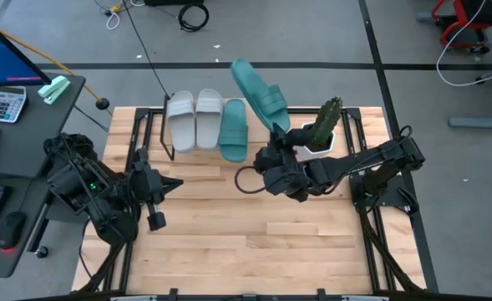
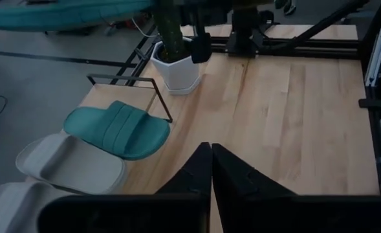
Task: Pick and place slides into the shelf
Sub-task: Put the left green slipper on the shelf
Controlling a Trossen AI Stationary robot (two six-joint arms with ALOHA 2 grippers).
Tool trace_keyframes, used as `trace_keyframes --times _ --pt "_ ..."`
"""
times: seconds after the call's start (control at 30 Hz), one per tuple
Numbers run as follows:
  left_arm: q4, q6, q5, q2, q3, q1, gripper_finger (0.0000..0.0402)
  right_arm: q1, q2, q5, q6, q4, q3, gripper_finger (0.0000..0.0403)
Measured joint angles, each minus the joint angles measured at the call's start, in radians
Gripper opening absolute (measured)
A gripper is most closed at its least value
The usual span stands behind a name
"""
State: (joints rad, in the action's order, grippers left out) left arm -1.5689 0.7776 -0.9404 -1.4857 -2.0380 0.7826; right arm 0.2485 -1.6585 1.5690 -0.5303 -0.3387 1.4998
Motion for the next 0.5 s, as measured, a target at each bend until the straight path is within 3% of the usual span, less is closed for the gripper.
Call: trace_keyframes --times 0.2,0.5 --pt "0.0 -0.001 -0.002 0.0 0.0 -0.001 0.0011 -0.005 0.0 -0.024 0.286 -0.306 0.0 0.0048" --pt "0.0 -0.003 -0.011 0.0 0.0 -0.001 0.002 -0.004 0.0 -0.237 0.577 -0.59 0.0 0.0048"
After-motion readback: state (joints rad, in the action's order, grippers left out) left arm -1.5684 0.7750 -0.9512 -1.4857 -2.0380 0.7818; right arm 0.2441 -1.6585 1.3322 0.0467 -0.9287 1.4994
